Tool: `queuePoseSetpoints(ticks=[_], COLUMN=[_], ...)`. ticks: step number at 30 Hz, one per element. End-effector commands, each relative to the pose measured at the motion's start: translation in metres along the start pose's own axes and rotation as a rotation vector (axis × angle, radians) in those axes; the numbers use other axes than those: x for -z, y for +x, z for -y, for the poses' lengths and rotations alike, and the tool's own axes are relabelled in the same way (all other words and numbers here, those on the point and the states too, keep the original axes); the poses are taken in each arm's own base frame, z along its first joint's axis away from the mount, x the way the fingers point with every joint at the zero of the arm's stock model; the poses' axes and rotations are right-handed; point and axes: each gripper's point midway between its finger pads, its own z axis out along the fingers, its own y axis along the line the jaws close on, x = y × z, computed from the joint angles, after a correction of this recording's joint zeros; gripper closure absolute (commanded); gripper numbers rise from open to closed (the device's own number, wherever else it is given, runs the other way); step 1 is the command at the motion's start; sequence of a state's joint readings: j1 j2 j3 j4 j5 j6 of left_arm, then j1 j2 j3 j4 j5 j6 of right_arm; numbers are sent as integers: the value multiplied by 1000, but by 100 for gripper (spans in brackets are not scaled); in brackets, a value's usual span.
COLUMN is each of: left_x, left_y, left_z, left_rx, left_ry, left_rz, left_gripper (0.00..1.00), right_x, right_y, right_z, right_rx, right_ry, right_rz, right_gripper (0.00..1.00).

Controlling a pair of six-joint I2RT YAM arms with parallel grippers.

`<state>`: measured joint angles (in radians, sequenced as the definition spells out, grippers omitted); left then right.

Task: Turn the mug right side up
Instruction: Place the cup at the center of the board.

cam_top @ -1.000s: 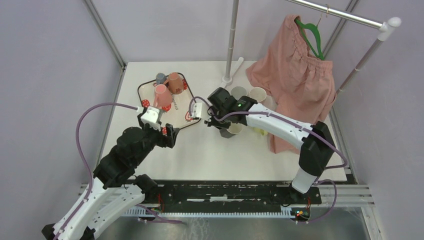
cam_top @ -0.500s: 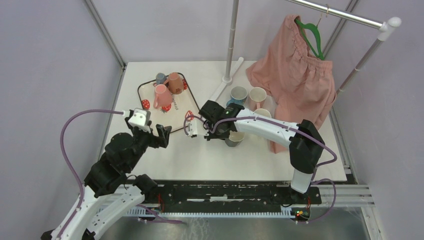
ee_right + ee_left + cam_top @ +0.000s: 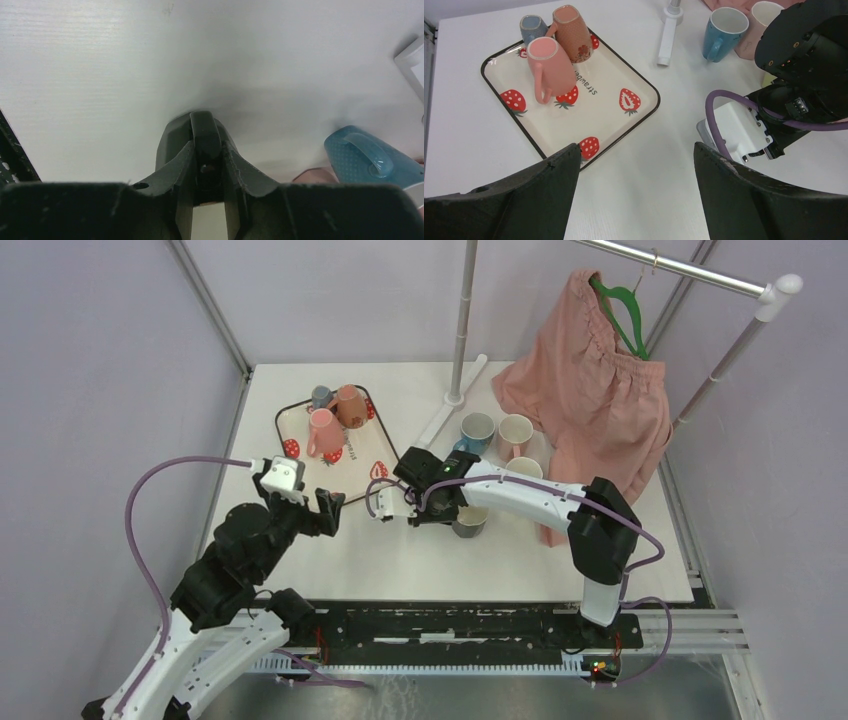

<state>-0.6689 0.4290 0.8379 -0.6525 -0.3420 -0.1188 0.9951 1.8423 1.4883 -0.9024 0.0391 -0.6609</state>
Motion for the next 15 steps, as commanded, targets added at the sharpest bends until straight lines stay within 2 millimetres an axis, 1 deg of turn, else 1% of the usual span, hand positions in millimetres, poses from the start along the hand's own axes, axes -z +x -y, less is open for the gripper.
queuePoseSetpoints(ticks=[1,3,6,9,11,12,15], left_x=[-2,-4,-5,-3,0,1,7], left_y=[-10,-7,-7,-10,-13,-14,-18], left_z=[6,8,7,5,4,3,0], left_rx=[43,44,48,57,64,66,79], left_ry=[18,26,19,14,11,8,4], left_rz=[28,21,20,40,58,65,91], left_gripper=[11,11,11,11,11,11,11], right_x=[9,10,10,14,20,24,37], right_y=[-1,-4,-7,-11,-16,-18,-24], right_z=[5,7,5,5,6,6,10], right_rx=[-9,-20,-25,-32,-36,-39,-61], right_ry=[27,30,19,15,20,25,50], right_rz=[-23,-18,-14,5,26,35,67], right_gripper=[67,63,60,57,54,51,48])
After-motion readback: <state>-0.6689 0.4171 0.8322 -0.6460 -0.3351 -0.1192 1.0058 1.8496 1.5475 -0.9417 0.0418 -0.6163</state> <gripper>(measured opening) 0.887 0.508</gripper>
